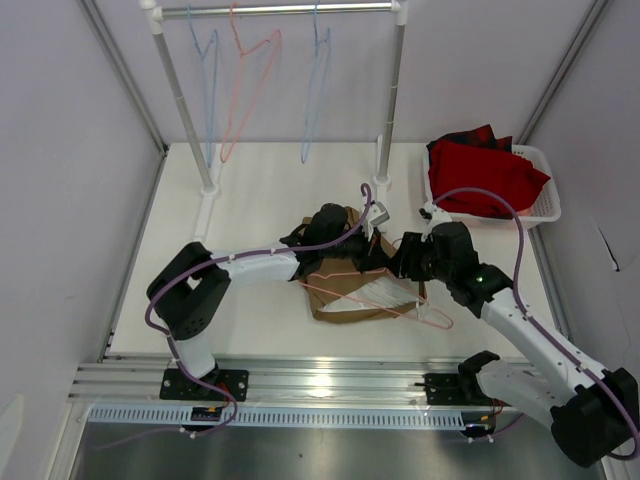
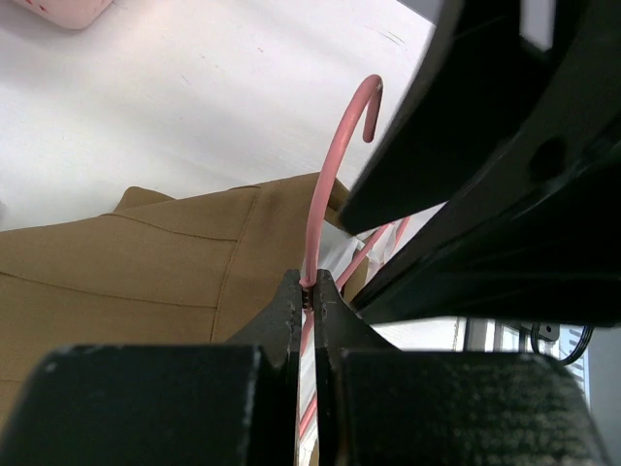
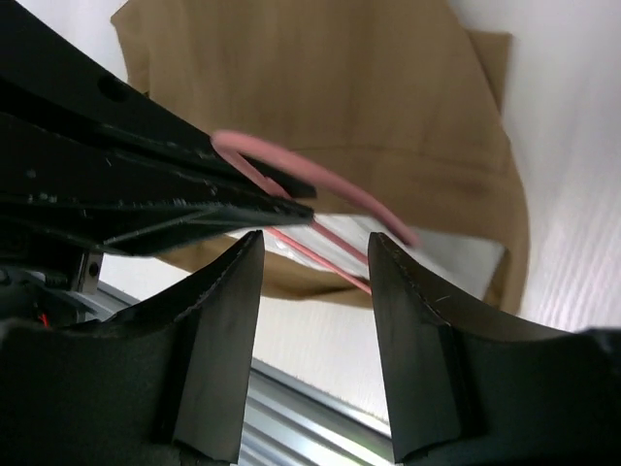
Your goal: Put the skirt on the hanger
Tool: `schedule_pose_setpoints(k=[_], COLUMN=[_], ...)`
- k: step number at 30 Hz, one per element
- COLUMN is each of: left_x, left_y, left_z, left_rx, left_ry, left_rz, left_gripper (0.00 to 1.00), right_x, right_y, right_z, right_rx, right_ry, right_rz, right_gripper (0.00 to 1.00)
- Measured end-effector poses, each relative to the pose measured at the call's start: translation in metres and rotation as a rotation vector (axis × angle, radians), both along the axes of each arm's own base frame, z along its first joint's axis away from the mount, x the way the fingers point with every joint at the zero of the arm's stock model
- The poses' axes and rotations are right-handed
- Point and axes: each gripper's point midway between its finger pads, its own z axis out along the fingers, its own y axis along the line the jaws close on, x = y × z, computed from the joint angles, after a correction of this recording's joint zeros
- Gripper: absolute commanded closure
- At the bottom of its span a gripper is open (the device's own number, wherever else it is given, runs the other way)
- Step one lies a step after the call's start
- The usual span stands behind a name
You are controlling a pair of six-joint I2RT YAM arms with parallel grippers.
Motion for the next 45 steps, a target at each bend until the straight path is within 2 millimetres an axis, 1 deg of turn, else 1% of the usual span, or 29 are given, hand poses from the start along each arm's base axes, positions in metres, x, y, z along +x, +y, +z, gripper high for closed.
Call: schedule_pose_setpoints(k=[3, 7, 12, 16, 18, 22, 27, 32, 37, 41, 43, 45], left_x=[0.001, 0.003, 0.006, 0.003, 0.002, 0.0, -0.001, -0.003, -0.002, -0.002, -0.002, -0.002], left_y=[0.0, 0.006, 0.011, 0.005, 0.004, 0.003, 0.003, 0.002, 0.001, 0.0, 0.0, 0.0], left_z=[0.0, -0.007, -0.015, -0.006, -0.005, -0.005, -0.004, -0.004, -0.003, -0.002, -0.002, -0.002], left_rx=[0.005, 0.034, 0.061, 0.04, 0.038, 0.034, 0.034, 0.031, 0.026, 0.022, 0.021, 0.02], left_ry=[0.001, 0.02, 0.035, 0.032, 0.032, 0.036, 0.037, 0.038, 0.041, 0.046, 0.047, 0.051], left_rz=[0.004, 0.022, 0.034, 0.011, 0.007, -0.004, -0.007, -0.014, -0.01, -0.006, -0.004, -0.003], left_gripper=[1.0, 1.0, 1.0, 1.0, 1.0, 1.0, 1.0, 1.0, 1.0, 1.0, 1.0, 1.0], right_x=[0.007, 0.009, 0.009, 0.002, -0.002, -0.006, -0.001, 0.005, 0.005, 0.004, 0.005, 0.005], right_y=[0.01, 0.016, 0.025, 0.031, 0.032, 0.032, 0.033, 0.038, 0.044, 0.046, 0.045, 0.045], right_z=[-0.01, -0.019, -0.029, -0.043, -0.048, -0.048, -0.045, -0.051, -0.05, -0.046, -0.046, -0.046], right_rx=[-0.001, 0.006, 0.048, 0.068, 0.075, 0.091, 0.147, 0.208, 0.245, 0.273, 0.281, 0.287], right_ry=[-0.017, -0.057, -0.117, -0.111, -0.113, -0.139, -0.188, -0.18, -0.187, -0.205, -0.211, -0.216], right_rz=[0.059, 0.11, 0.166, 0.215, 0.23, 0.243, 0.242, 0.241, 0.255, 0.259, 0.255, 0.25], right_gripper=[0.44, 0.39, 0.4, 0.4, 0.39, 0.37, 0.36, 0.37, 0.37, 0.41, 0.47, 0.5])
